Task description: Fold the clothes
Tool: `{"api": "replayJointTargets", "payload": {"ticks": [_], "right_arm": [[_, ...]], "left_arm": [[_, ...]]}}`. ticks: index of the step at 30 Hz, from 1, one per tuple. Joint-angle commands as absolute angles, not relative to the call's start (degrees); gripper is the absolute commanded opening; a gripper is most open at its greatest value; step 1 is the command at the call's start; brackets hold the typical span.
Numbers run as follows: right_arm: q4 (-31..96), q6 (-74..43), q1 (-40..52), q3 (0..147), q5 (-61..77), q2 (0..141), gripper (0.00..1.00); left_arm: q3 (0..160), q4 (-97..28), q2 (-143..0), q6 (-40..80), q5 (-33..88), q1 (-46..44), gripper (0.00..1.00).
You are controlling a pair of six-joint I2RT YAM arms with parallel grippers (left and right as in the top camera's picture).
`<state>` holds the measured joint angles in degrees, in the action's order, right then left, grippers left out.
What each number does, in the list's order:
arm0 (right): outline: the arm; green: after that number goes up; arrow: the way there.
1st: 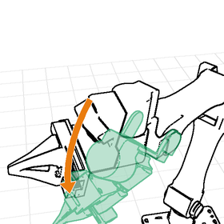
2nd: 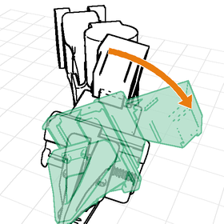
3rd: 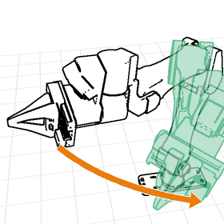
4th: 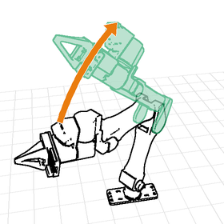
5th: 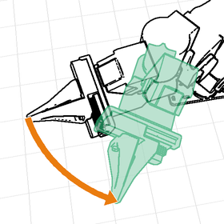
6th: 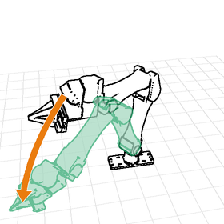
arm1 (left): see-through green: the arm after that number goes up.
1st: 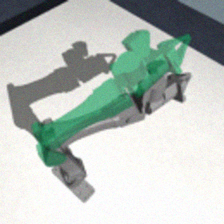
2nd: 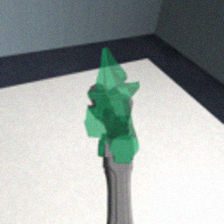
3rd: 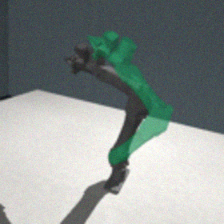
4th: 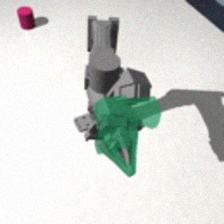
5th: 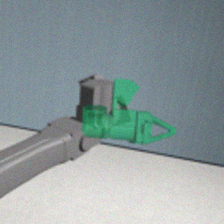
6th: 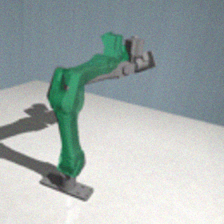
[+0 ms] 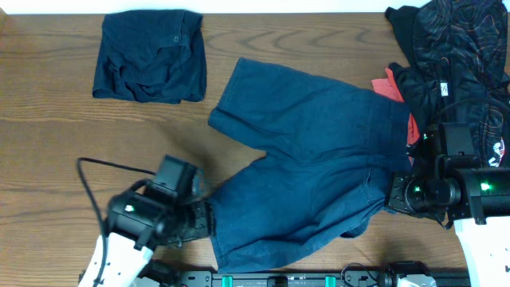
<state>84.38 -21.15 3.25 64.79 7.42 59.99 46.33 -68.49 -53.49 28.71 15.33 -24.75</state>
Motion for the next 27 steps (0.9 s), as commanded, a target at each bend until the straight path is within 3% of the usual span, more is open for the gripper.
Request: {"api": "replayJointTargets", "payload": {"ticks": [1, 10, 20, 27], "right_arm": [[84.2, -20.0, 2.2, 66.0, 6.9, 60.0, 0.05], [84.7, -20.0, 2.2, 66.0, 6.8, 60.0, 0.05], [85.3, -19.6, 2.2, 66.0, 6.8, 60.0, 0.05], [85.7, -19.6, 2.2, 66.0, 6.8, 60.0, 0.05]], "left_arm": [[42.7, -63.9, -53.6, 35.3, 16.0, -31.0, 0.69], [37.0, -50.8, -63.7, 36.1, 15.2, -47.4, 0.77], [37.0, -49.2, -79.1, 33.3, 17.3, -50.7, 0.77], [37.0, -41.0, -83.1, 28.7, 22.5, -54.7, 0.77]]}}
